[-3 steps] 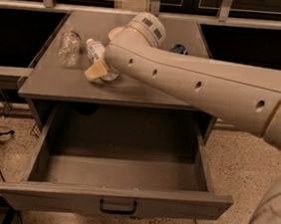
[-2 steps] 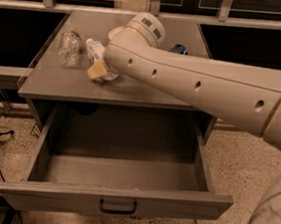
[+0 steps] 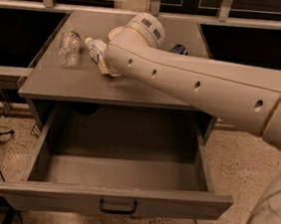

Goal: Place blue plastic bottle into top drawer

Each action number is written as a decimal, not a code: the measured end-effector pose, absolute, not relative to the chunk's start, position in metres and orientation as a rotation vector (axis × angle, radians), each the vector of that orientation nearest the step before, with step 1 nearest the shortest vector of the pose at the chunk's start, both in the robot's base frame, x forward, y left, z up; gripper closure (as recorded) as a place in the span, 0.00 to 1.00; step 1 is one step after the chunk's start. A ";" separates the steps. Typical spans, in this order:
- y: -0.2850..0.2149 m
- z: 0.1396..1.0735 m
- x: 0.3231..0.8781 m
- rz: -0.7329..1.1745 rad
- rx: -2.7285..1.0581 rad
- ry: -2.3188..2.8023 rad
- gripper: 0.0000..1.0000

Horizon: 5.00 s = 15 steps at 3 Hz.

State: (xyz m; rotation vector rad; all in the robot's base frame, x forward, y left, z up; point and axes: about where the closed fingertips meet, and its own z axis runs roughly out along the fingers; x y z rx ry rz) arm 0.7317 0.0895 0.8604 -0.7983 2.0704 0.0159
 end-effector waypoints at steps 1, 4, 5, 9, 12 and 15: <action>0.089 0.860 0.732 0.016 -0.798 2.070 0.86; 0.074 0.885 0.732 0.082 -0.839 2.068 1.00; 0.055 0.910 0.726 0.193 -0.850 2.094 1.00; 0.026 0.943 0.692 0.538 -1.040 2.067 1.00; -0.041 0.968 0.631 0.602 -1.146 1.869 1.00; -0.057 0.967 0.624 0.563 -1.211 1.816 1.00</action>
Offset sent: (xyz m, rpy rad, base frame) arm 0.0000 0.0000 0.0000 0.0000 0.0000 0.0000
